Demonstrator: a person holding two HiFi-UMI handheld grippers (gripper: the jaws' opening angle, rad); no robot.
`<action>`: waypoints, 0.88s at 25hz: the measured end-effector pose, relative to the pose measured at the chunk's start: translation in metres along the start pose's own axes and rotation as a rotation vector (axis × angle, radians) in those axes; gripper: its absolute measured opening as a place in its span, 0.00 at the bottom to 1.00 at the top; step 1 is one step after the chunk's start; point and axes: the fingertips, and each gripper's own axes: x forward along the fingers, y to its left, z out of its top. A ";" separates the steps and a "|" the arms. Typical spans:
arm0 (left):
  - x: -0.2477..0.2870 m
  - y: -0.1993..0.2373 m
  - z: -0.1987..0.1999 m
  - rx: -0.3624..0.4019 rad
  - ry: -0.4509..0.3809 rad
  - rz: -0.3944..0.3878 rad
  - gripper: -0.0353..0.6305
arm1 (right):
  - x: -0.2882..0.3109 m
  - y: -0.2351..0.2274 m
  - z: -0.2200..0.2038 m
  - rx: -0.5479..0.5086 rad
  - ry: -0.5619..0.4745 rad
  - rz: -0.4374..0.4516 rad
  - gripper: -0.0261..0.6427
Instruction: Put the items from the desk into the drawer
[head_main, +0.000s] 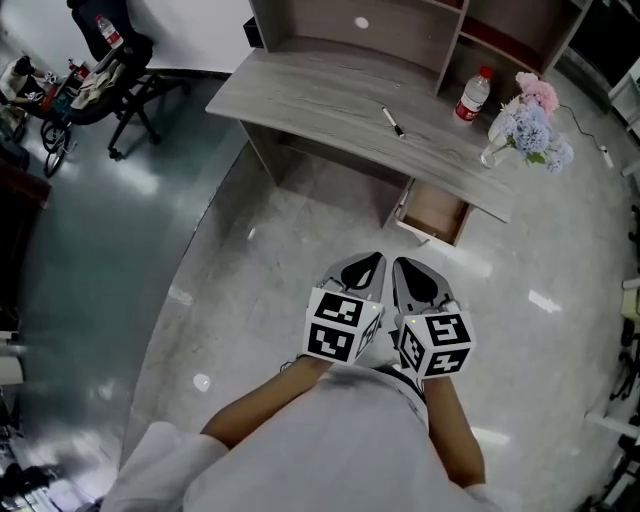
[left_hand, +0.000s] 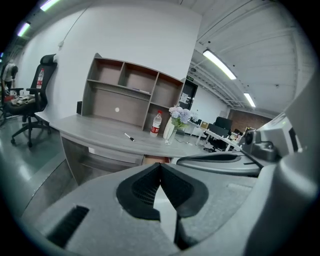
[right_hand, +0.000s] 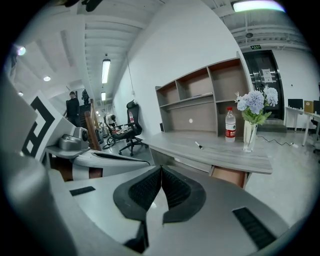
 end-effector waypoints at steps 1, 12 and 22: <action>-0.001 0.006 0.002 0.004 0.001 -0.007 0.06 | 0.004 0.002 0.002 0.003 -0.002 -0.007 0.04; 0.000 0.039 0.016 0.025 0.003 -0.056 0.06 | 0.033 0.016 0.020 -0.005 -0.022 -0.054 0.04; 0.024 0.056 0.027 0.047 0.013 -0.062 0.06 | 0.063 0.002 0.028 0.008 -0.029 -0.057 0.04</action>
